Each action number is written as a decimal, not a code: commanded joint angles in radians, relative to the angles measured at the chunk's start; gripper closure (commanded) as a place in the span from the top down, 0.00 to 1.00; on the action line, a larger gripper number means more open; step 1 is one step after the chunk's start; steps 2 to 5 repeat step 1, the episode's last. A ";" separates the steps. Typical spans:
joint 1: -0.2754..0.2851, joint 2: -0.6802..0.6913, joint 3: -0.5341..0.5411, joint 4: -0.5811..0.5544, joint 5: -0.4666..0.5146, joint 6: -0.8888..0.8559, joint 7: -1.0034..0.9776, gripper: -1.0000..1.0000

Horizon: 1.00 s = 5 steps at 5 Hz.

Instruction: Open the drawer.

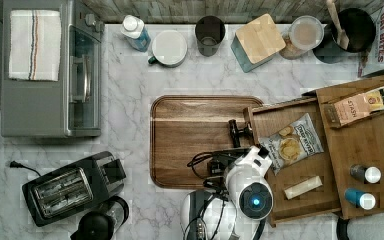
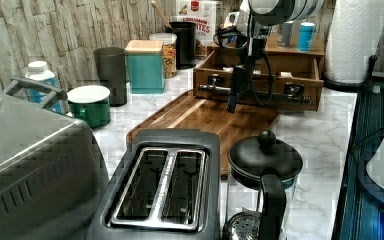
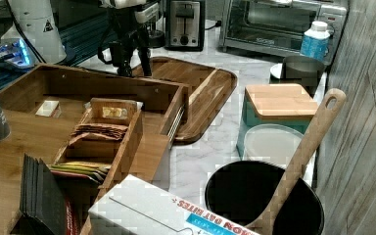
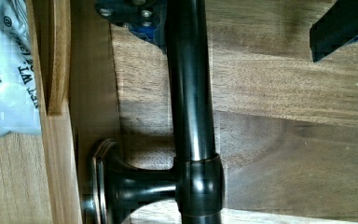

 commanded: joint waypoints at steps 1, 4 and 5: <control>0.093 -0.063 0.090 -0.128 -0.015 -0.067 0.006 1.00; 0.093 -0.063 0.090 -0.128 -0.015 -0.067 0.006 1.00; 0.093 -0.063 0.090 -0.128 -0.015 -0.067 0.006 1.00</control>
